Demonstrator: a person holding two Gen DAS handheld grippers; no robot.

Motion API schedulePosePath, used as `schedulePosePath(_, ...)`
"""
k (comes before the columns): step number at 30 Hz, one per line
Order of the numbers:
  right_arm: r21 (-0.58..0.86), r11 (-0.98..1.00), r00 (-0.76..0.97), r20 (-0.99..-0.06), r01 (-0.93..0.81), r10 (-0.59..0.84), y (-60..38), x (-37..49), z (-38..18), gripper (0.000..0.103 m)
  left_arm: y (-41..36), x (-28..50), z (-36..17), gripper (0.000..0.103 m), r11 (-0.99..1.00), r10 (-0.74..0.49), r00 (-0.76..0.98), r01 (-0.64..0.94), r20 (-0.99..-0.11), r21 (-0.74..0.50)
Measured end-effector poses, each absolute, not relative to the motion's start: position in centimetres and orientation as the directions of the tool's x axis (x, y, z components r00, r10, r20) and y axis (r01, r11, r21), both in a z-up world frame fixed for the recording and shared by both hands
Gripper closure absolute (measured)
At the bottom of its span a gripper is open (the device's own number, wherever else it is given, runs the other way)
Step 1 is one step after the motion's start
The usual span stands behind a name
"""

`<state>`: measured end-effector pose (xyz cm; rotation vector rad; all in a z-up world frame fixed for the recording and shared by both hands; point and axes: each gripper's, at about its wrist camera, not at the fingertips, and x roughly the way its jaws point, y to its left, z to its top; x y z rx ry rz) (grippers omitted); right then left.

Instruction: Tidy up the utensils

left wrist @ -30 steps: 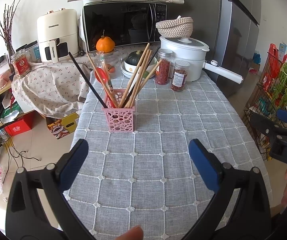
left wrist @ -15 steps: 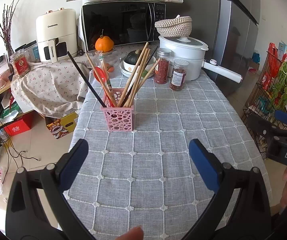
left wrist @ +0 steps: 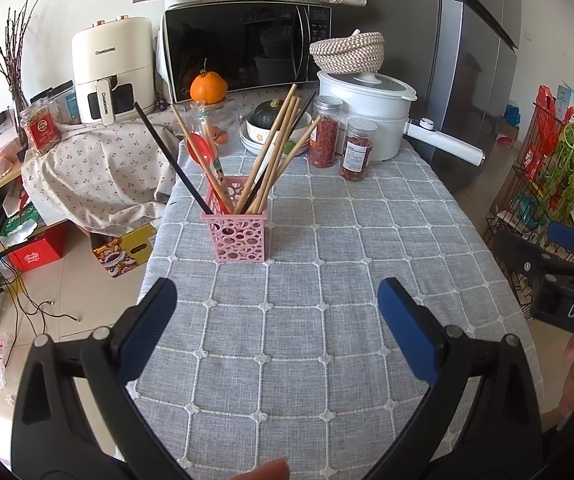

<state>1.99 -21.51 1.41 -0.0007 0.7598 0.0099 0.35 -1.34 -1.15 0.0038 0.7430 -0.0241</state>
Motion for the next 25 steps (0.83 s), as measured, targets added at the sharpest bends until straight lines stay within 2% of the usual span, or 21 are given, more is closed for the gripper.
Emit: schedulePosePath(25,0.011,1.0,0.713,-0.701,-0.008,0.013,-21.44,1.92,0.81,0.0,-1.45,0.28,-1.3,0.003,1.0,-0.014,0.735,0.015,-0.678,-0.005)
